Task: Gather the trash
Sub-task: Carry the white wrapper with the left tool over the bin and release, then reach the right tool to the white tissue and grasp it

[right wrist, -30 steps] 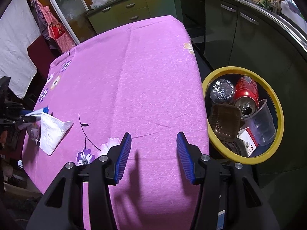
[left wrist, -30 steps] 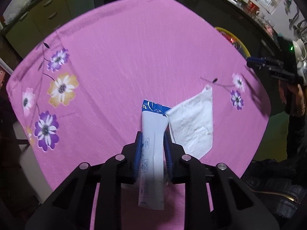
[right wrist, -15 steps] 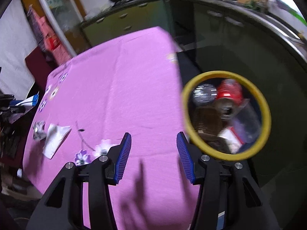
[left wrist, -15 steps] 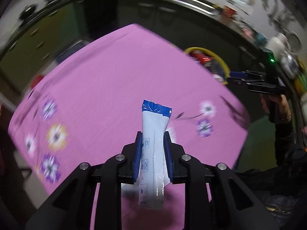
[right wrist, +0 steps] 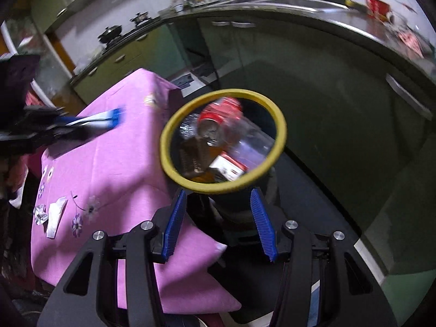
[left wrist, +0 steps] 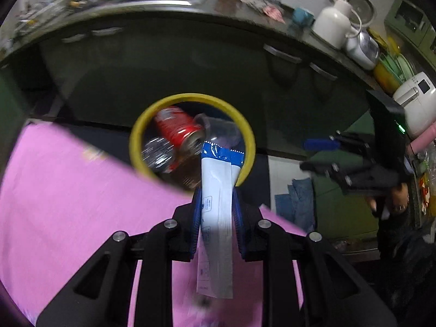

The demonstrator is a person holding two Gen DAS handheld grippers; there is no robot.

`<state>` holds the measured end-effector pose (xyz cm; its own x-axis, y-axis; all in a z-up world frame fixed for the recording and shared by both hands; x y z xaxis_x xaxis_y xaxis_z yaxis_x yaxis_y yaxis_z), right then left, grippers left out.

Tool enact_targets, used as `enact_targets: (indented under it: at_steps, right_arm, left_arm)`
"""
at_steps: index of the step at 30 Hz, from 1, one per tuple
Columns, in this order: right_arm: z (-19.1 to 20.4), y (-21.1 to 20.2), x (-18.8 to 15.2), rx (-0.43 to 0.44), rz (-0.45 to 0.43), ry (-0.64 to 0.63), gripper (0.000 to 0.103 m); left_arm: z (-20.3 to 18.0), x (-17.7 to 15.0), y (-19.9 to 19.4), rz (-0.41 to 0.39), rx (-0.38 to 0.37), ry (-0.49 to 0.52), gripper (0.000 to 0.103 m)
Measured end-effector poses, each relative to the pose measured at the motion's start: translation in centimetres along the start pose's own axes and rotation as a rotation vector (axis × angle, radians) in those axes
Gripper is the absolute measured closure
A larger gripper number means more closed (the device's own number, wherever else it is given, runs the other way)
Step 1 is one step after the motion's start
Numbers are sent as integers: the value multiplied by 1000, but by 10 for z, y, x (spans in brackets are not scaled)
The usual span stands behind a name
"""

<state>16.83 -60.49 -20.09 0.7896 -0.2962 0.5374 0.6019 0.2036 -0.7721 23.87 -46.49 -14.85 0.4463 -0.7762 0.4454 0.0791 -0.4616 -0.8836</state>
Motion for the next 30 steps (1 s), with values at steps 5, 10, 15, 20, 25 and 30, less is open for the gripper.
enact_targets:
  at_steps: [5, 10, 15, 20, 25, 30]
  right_arm:
    - [-26, 4, -10, 3, 11, 58, 54]
    - [-36, 8, -15, 14, 20, 82, 52]
    - [-31, 9, -16, 27, 13, 79, 50]
    - [-15, 6, -15, 51, 6, 55, 50]
    - [19, 2, -12, 107, -6, 6, 45]
    - [103, 11, -18, 243, 36, -159, 39]
  left_arm:
    - [-15, 40, 68, 43, 21, 80, 81]
    - [-17, 52, 96, 39, 81, 133, 57]
    - [-3, 51, 86, 12, 135, 110, 46]
    - [10, 50, 25, -77, 166, 39, 45]
    - [20, 18, -91, -272, 195, -124, 28]
    - [43, -82, -210, -500, 330, -335, 9]
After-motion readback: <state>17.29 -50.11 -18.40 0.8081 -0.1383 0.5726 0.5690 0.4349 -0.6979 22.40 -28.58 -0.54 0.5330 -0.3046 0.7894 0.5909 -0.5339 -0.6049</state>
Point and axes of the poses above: each gripper's, at about its wrist camera, not at the fingertips, and y roughly the way its jaws point, z to its left, x to its top, the point moved 10 cm from there along y, roughly the way its jaws point, and after that the axes turned 3 degrees about x, right-handed, at the moved point
